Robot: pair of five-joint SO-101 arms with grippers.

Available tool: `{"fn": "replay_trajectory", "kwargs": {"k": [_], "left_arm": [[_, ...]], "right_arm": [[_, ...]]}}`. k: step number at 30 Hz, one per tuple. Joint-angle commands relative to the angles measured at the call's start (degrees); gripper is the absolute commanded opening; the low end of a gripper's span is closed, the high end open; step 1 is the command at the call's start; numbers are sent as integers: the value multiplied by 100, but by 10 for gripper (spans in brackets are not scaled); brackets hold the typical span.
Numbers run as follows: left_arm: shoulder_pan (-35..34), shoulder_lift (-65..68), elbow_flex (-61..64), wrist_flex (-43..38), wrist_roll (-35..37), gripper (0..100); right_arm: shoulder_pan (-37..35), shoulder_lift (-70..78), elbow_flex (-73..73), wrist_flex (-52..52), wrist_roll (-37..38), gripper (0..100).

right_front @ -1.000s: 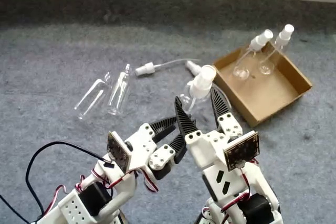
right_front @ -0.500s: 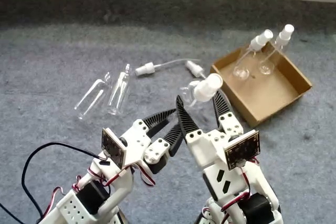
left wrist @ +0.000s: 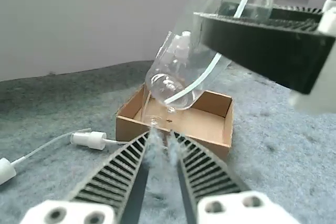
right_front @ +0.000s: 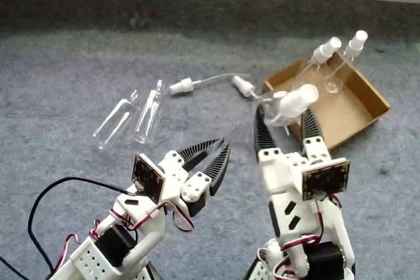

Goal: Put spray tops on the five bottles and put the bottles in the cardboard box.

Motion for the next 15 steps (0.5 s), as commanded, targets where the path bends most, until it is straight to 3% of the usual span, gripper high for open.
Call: {"fn": "replay_trajectory", "kwargs": {"k": [1, 8, 15], "left_arm": [[13, -57, 119, 44, -53, 7], [-585, -57, 119, 273, -44, 7], [-646, -57, 119, 273, -44, 7]], "right_arm": [[699, 66, -101, -462, -26, 127], [1596, 1560, -101, -1613, -26, 127], [2352, 3143, -57, -3187, -26, 127]]}}
